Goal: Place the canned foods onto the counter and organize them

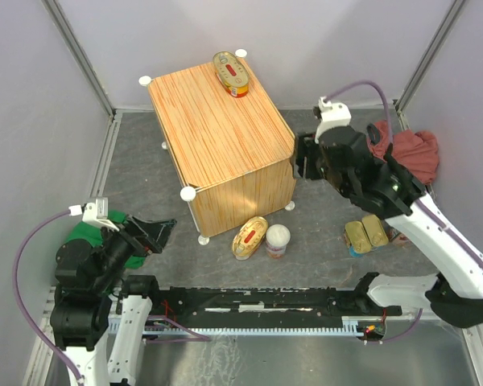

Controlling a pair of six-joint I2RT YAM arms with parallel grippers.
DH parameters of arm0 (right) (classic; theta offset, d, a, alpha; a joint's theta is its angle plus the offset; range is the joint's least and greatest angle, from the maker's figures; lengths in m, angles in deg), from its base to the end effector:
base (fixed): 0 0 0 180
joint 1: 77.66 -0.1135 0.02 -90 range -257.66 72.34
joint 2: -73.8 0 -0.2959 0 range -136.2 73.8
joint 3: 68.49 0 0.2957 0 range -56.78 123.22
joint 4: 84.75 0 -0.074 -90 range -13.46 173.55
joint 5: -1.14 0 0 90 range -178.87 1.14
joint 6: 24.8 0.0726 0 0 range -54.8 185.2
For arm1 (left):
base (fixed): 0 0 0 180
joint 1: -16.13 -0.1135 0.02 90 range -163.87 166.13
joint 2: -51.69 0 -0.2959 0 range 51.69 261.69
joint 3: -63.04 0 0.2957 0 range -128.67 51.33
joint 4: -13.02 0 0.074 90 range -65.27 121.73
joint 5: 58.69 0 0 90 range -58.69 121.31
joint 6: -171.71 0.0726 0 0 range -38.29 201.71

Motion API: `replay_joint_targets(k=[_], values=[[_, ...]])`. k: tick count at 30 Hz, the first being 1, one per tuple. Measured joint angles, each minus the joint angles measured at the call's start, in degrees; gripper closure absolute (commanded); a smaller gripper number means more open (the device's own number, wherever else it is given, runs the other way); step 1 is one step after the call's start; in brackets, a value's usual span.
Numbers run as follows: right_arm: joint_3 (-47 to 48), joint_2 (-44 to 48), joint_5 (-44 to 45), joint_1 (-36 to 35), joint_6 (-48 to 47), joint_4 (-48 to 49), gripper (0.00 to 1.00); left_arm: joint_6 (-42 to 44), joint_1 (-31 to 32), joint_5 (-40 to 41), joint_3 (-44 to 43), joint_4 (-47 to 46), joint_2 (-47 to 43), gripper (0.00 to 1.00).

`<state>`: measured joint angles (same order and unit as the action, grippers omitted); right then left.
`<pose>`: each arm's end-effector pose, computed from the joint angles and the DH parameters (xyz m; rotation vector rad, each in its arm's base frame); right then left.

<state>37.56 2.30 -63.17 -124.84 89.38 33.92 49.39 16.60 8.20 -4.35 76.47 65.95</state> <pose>0.2230 0.1943 0.4990 -0.1228 2.0017 0.3451 0.0489 -0.0289 0.3977 -0.1958 1.7891 -0.7658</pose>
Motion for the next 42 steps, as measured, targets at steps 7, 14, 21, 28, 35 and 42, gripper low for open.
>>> replay_joint_targets(k=[7, 14, 21, 28, 35, 42], values=[[-17.11, 10.27, 3.15, -0.83, 6.51, -5.22, 0.29, 3.41, -2.38, -1.07, -0.17, 4.33, -1.75, 0.10], [-29.05, 16.87, 3.28, -1.11, 12.33, -7.87, 0.28, 5.88, -5.27, 3.61, 0.37, 5.42, -1.46, 0.11], [-31.52, 17.16, 3.28, -1.11, 13.35, -7.80, 0.27, 10.47, -5.40, 16.04, -9.64, 1.33, 11.89, 0.10], [-34.27, 17.16, 2.56, -1.11, 13.35, -6.27, 0.25, 16.48, -5.64, 37.09, -28.22, -7.32, 25.51, 0.15], [-35.47, 16.02, 0.59, -1.16, 13.29, -3.06, 0.25, 16.09, -5.68, 50.82, -47.78, -10.93, 46.56, 0.26], [-35.45, 13.38, -1.79, -1.16, 12.83, -0.94, 0.24, 21.88, 21.18, 67.01, -53.29, -15.19, 61.20, 0.25]])
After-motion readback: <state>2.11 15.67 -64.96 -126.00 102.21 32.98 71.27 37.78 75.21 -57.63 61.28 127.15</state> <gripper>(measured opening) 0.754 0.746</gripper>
